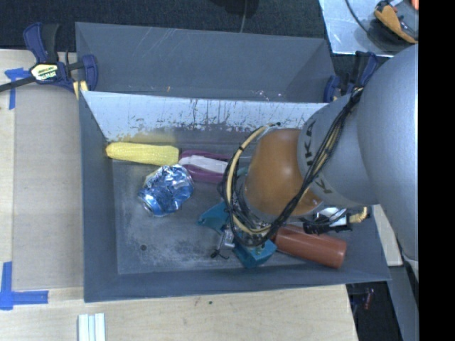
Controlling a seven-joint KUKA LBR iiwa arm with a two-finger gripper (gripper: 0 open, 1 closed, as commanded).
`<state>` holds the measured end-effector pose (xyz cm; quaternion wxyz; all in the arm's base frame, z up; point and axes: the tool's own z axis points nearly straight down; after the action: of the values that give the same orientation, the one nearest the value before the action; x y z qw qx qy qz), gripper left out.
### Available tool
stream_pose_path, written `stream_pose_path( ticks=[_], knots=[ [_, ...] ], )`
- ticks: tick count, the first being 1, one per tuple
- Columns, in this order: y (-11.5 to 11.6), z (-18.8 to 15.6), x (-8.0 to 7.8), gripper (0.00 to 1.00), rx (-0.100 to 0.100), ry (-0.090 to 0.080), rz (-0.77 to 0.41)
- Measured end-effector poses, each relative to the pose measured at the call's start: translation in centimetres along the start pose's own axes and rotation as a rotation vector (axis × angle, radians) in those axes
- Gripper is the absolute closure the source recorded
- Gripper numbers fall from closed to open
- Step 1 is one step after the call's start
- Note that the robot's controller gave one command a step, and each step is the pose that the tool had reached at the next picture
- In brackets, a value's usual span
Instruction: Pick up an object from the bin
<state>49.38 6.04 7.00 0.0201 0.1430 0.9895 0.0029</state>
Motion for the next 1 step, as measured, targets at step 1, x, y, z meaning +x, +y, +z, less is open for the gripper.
stream_pose_path(
  ticks=[1],
  knots=[
    [-7.74, -0.6, -3.31, 0.0, 0.006, 0.009, -0.118]
  ],
)
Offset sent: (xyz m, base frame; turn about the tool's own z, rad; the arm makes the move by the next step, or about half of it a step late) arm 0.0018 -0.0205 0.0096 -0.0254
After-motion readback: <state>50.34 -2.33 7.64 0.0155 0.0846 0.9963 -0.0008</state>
